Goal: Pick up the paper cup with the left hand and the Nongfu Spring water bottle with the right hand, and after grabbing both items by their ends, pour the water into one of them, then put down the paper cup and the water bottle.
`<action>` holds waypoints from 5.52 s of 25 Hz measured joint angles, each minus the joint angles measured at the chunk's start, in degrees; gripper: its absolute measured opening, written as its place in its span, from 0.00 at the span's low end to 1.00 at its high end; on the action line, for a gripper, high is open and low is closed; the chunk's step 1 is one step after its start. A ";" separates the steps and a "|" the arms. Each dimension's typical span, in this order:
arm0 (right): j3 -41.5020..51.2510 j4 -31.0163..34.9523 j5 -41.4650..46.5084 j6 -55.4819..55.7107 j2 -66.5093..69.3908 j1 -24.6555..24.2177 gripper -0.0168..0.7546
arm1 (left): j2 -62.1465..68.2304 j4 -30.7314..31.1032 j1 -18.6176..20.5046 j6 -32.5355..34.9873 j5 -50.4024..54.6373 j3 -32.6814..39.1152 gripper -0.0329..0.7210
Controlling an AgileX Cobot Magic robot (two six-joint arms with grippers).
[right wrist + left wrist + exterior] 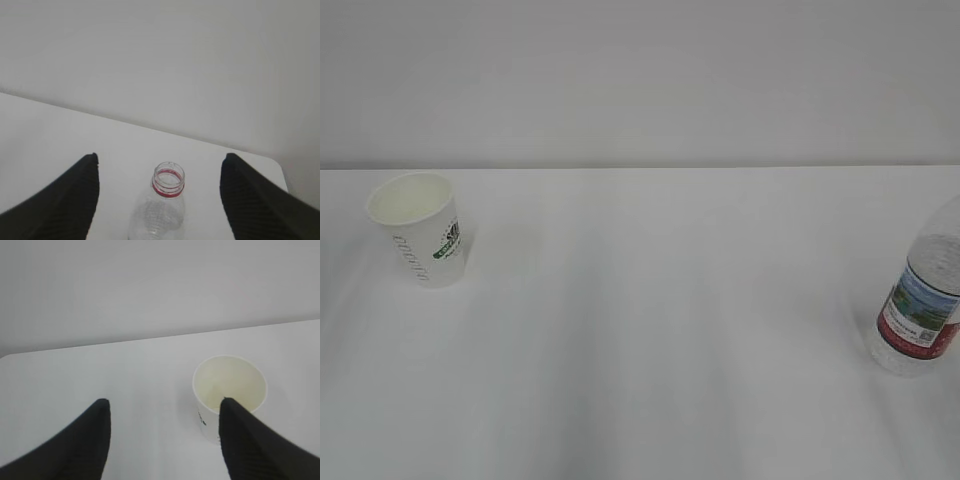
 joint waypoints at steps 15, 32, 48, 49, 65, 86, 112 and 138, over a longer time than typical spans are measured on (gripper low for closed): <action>13.77 -0.22 -14.35 0.20 1.95 0.00 0.76 | 7.38 0.40 0.00 0.00 -24.74 14.02 0.69; 20.29 2.36 -28.20 0.09 4.69 0.00 0.76 | 20.17 4.59 -4.47 0.00 -51.29 22.25 0.69; 20.33 4.80 -39.31 -2.00 14.76 0.00 0.76 | 43.47 3.14 -7.85 -5.75 -70.50 27.51 0.68; 20.33 5.44 -39.88 -2.51 15.55 0.00 0.76 | 44.10 3.38 -7.85 -6.25 -70.50 27.51 0.68; 21.19 18.10 -44.83 -11.88 26.98 0.00 0.76 | 44.44 4.58 -7.85 -7.95 -71.07 27.51 0.64; 21.19 16.73 -56.79 -9.71 40.58 0.00 0.76 | 44.44 4.79 -7.85 -9.78 -71.12 27.51 0.62; 23.14 10.35 -66.60 -2.57 49.86 0.00 0.76 | 44.44 7.14 -7.85 -10.48 -71.12 27.51 0.62; 28.51 8.04 -84.29 -2.03 66.54 0.00 0.79 | 44.44 6.98 -7.85 -10.48 -71.12 27.51 0.62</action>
